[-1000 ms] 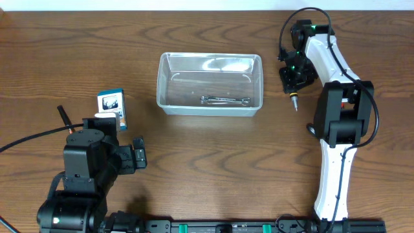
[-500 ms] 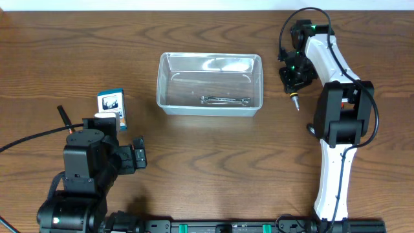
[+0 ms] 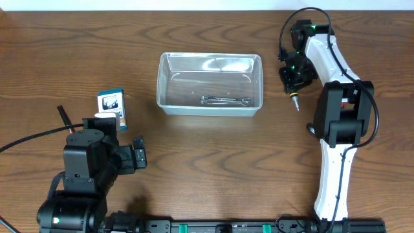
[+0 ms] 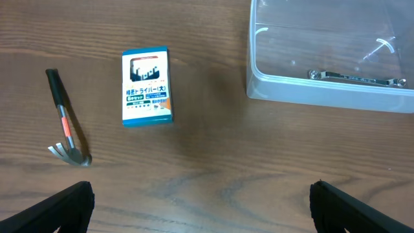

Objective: Pack container
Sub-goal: 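Lower the right gripper onto the yellow-black screwdriver handle and grasp it, then carry the yellow screwdriver with the right gripper into the container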

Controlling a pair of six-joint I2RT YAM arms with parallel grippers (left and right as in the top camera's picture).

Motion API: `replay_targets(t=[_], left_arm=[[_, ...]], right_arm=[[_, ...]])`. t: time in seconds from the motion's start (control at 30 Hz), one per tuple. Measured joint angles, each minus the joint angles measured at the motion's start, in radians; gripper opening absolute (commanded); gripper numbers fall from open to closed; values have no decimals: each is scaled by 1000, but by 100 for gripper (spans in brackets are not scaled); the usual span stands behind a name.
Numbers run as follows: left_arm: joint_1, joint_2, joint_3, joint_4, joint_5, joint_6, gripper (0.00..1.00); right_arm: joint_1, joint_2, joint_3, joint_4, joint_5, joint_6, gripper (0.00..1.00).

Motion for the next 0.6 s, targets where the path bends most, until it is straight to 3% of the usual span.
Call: replay_targets(t=[0.17,0.33,0.47,0.6], left_arm=[[0,0,0,0,0,0,98],[0,0,0,0,0,0,98],[0,0,0,0,0,0,98],[0,0,0,0,0,0,98]], right_arm=[[2,-23,56,-4,0,16,1],[47,-208,146,68,11,-4,1],[172,-416,206,79,4,-115,1],[356,-496,230,15,-42,-314,1]])
